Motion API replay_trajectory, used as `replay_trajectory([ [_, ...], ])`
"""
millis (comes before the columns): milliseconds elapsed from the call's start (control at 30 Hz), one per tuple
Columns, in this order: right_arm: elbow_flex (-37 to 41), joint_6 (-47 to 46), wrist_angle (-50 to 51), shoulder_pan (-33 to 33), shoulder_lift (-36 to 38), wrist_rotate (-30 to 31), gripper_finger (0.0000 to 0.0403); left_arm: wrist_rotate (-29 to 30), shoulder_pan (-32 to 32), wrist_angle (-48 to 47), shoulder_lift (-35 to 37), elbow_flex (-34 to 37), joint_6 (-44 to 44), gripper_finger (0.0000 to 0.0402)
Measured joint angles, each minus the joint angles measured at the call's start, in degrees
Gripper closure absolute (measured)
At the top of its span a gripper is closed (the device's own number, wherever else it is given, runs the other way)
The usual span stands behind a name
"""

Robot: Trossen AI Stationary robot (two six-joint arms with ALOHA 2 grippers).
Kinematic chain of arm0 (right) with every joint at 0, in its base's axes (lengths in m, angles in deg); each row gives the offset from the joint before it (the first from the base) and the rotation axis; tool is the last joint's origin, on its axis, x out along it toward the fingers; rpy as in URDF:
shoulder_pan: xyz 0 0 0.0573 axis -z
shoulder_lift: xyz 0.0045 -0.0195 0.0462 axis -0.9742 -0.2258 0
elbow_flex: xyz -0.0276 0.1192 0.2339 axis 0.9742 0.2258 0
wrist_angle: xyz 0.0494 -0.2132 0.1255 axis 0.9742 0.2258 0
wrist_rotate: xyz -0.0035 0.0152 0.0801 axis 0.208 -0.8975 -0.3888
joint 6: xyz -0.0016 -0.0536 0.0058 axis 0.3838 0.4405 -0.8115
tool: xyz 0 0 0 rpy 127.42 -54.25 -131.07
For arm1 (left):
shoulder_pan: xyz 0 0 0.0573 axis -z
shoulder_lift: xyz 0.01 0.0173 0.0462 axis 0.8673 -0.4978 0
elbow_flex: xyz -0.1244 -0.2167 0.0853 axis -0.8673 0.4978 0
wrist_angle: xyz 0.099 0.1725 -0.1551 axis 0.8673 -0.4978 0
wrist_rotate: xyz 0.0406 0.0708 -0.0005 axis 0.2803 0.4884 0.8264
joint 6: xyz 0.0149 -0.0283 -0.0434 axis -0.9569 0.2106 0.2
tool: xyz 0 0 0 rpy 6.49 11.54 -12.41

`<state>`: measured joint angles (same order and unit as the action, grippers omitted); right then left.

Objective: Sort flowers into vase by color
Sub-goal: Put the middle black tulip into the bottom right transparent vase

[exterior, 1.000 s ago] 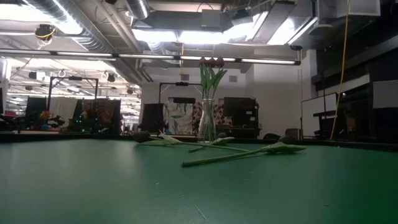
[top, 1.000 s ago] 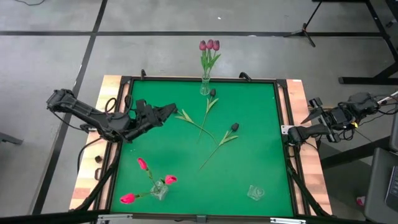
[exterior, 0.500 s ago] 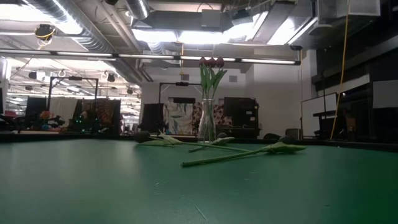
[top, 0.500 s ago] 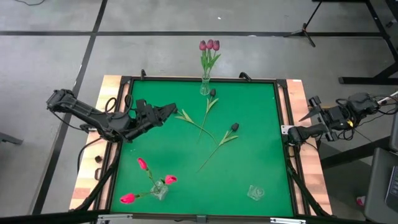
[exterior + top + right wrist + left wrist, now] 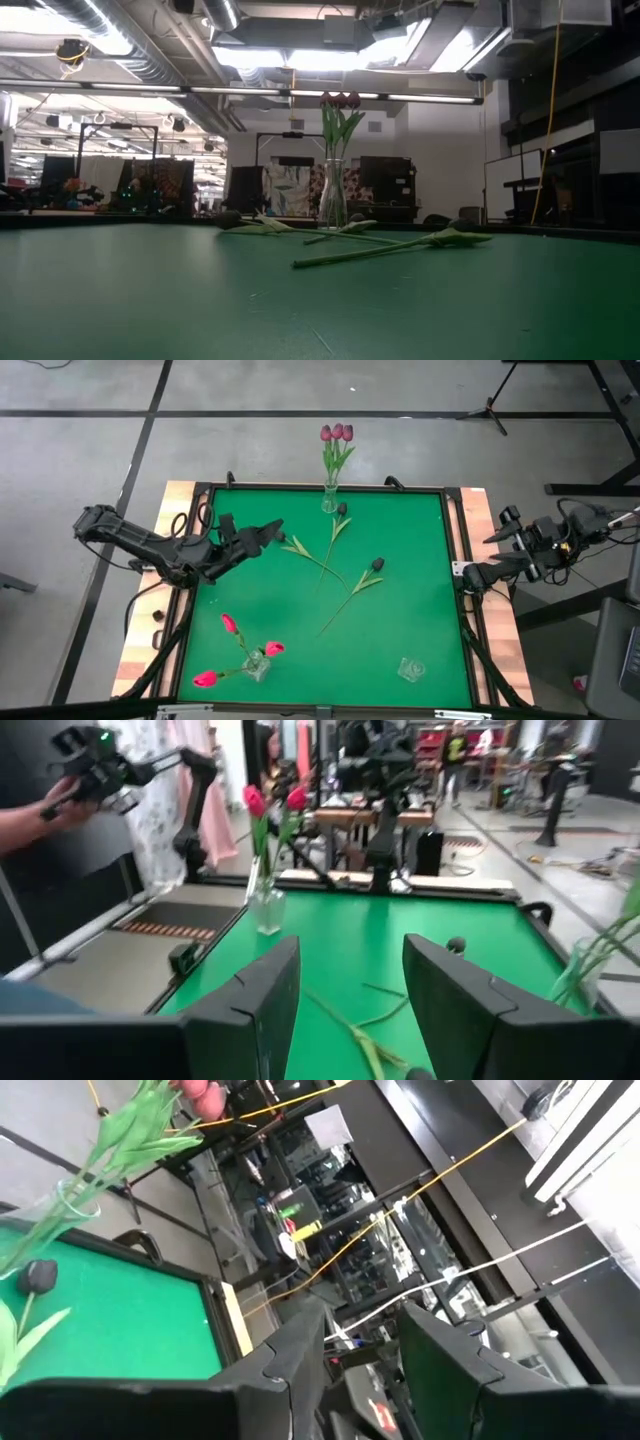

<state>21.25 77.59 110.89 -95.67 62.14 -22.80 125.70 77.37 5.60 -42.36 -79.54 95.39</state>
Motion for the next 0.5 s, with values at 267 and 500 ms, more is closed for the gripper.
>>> replay_trajectory([
  [267, 0.0, -0.1, -0.3, 0.0, 0.0, 3.3, 0.0224, 0.0, 0.0, -0.3, 0.0, 0.0, 0.0, 0.0276],
  [500, 0.0, -0.4, -0.2, 0.0, 0.0, 6.0, 0.0224, 0.0, 0.0, -1.1, 0.0, 0.0, 0.0, 0.0276],
])
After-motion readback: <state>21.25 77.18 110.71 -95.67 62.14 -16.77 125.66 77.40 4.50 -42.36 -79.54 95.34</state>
